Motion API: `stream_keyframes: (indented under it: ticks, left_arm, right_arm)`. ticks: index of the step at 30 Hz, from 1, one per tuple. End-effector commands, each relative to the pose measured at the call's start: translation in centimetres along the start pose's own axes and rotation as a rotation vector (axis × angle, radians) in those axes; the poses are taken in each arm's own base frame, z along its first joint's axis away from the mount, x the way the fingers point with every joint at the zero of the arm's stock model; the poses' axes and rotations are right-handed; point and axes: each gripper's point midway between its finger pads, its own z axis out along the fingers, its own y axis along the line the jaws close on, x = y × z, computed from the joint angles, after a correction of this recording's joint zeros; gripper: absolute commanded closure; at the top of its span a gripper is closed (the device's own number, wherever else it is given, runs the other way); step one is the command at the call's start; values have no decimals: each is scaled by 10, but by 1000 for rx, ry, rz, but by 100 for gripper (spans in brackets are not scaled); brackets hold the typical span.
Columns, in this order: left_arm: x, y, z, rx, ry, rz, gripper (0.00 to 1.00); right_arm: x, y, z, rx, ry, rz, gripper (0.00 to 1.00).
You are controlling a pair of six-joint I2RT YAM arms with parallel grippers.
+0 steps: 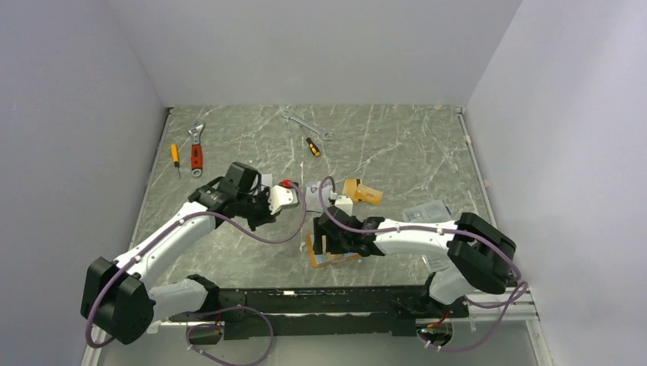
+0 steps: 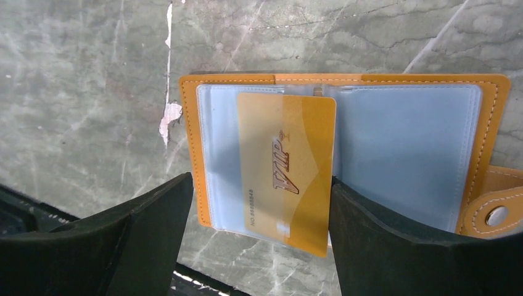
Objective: Put the credit cards into the card holder
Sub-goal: Insert the credit card into the card holder.
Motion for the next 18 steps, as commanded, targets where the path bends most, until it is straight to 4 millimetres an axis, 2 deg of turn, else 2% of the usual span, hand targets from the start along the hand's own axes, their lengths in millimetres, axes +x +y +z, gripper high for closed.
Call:
stream_keyframes:
  ticks: [1,8,11,18]
  left_arm:
    - [-9,0,-21,13,-73,-8,100]
    - [3,16,-35,-18,-91,-96,100]
    - [8,23,-40,-42,-97,-119,100]
    - [15,30,-51,-78,-110,-141,100]
  right_arm:
    - [26,-31,5,191,84,-96,19]
    - [31,-24,9,255,89,-154,18]
    - [35,-15,12,267,88,-191,17]
    - [41,-9,17,335,90,-250,19]
